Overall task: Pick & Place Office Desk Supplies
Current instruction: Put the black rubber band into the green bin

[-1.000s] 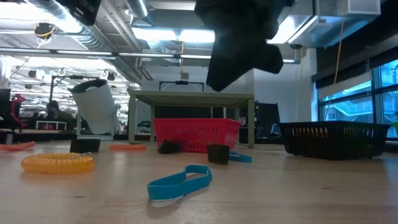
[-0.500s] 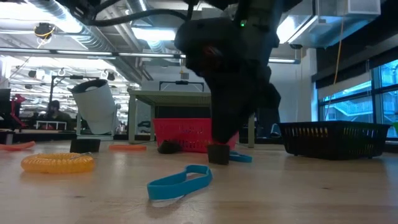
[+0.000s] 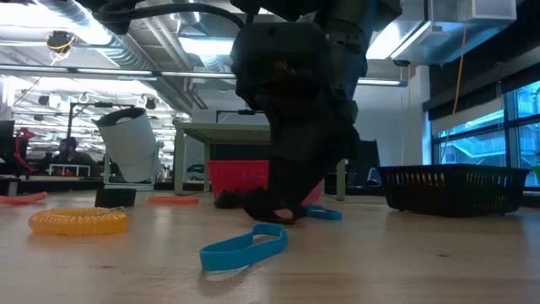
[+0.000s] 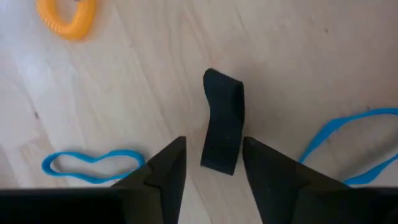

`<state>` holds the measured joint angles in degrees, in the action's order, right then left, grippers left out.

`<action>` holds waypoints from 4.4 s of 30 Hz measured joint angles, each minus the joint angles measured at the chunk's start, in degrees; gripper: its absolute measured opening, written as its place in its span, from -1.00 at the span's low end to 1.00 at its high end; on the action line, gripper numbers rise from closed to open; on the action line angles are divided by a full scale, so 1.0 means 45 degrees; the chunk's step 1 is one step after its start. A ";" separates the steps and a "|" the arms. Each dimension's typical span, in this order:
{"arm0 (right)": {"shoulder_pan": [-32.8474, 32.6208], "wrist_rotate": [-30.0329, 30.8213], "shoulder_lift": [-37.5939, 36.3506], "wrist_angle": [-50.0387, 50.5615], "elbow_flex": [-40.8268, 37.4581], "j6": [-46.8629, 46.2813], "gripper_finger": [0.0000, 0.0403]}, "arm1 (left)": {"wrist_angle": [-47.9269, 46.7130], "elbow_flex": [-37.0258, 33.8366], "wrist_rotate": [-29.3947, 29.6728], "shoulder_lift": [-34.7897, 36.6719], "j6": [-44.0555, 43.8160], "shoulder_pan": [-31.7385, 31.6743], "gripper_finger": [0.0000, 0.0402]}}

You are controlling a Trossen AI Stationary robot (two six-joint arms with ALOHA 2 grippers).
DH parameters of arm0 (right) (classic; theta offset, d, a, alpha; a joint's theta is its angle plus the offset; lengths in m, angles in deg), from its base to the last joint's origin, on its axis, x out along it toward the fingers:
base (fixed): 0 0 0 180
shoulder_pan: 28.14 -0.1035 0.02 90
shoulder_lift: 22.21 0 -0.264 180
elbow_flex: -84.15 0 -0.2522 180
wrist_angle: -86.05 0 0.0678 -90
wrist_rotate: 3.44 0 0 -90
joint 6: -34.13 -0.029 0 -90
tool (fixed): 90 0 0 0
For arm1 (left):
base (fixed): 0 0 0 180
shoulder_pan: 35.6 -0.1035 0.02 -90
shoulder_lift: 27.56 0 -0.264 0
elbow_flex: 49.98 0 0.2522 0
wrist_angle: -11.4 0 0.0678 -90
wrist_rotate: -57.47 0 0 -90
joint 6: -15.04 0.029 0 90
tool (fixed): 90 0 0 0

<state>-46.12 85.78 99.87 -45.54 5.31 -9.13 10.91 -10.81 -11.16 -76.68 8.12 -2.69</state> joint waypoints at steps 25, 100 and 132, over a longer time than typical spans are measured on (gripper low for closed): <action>-0.0110 0.0741 0.0763 -0.0369 0.0034 -0.0666 -0.93 | -0.0005 0.0000 -0.0005 0.0000 -0.0091 -0.0002 -0.79; -0.8595 0.3474 -0.7891 0.6907 -0.6582 -1.5959 -1.00 | 0.0889 0.2913 -0.4410 -0.5271 0.0390 -0.3505 -0.79; -0.8097 0.2685 -0.8019 0.4717 -0.8544 -1.5153 -0.90 | -0.2272 0.4265 -0.4488 -0.6426 0.0108 -0.4090 -0.79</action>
<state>-82.55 97.86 63.79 -24.31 -33.14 -77.32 0.69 8.38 -31.36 -105.60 8.60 -21.09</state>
